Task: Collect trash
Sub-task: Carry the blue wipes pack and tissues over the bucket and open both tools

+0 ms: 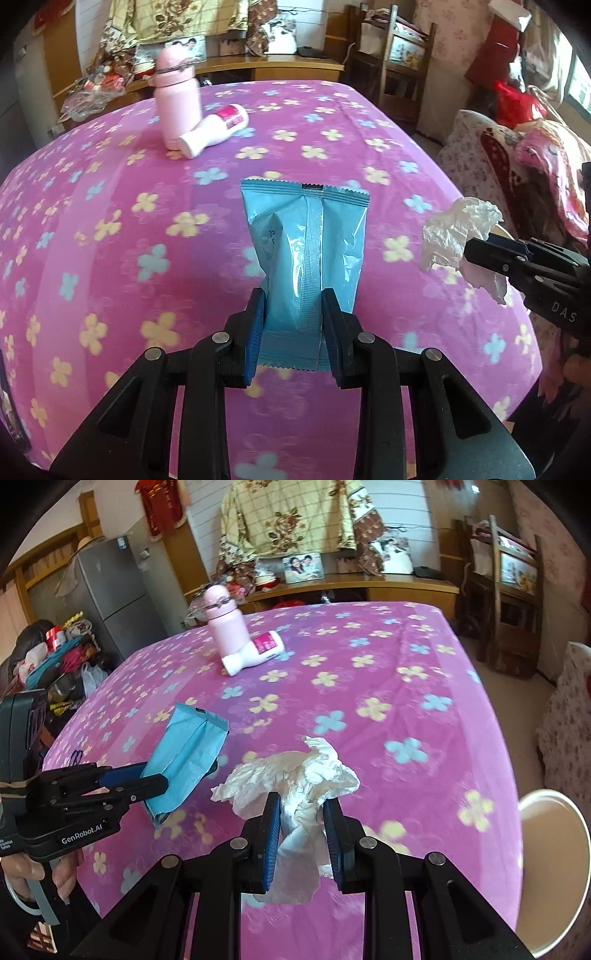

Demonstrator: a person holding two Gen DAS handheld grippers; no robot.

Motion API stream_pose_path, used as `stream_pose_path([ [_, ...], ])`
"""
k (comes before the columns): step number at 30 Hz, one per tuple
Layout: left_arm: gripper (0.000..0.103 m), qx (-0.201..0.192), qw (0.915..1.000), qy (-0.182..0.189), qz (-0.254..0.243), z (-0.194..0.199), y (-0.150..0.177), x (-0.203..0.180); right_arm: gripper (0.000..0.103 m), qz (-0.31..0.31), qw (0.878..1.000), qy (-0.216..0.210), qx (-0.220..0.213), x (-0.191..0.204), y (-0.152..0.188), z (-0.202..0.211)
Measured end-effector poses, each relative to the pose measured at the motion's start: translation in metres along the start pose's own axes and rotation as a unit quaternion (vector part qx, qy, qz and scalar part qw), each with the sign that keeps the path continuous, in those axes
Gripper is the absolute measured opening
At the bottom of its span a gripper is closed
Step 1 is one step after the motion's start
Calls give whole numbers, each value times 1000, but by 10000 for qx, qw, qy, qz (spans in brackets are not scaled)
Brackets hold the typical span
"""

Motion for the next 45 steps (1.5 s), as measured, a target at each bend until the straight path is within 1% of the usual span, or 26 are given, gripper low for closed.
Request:
stream_pose_path([
  [9,28,-59,9994,156,-287,-1,-4,-53,22,-373,9989,210,-191,-43,11,35],
  [20,28,-38,9975,411,-574,-8,-13,-108,22,-584,9967,457,-320,-83,23,66],
  [24,28,-14,9961,527,-712,-13,-17,-134,22,-707,9950,612,-355,-105,28,78],
  [30,28,37,9926,730,-967,-23,-25,-181,22,-971,9909,878,-329,-149,39,88],
  [37,28,147,9877,929,-1247,-40,-33,-233,22,-1333,9828,1263,-198,-209,55,93],
  [40,28,237,9860,1033,-1291,-51,-38,-254,22,-1626,9761,1433,-148,-240,62,95],
  [45,28,353,9834,1127,-1377,-68,-47,-284,22,-2076,9647,1605,-197,-280,70,98],
])
Point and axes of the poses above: each gripper's, at about its wrist camera, not at the fingertips, and z roughly against the way its jaws point, x to its left, y to its underside, the point moved 8 cm from there along -z, roughly the way its jaws point, and after that the axes turned 5 degrees about -z, right-handed, at the moved point
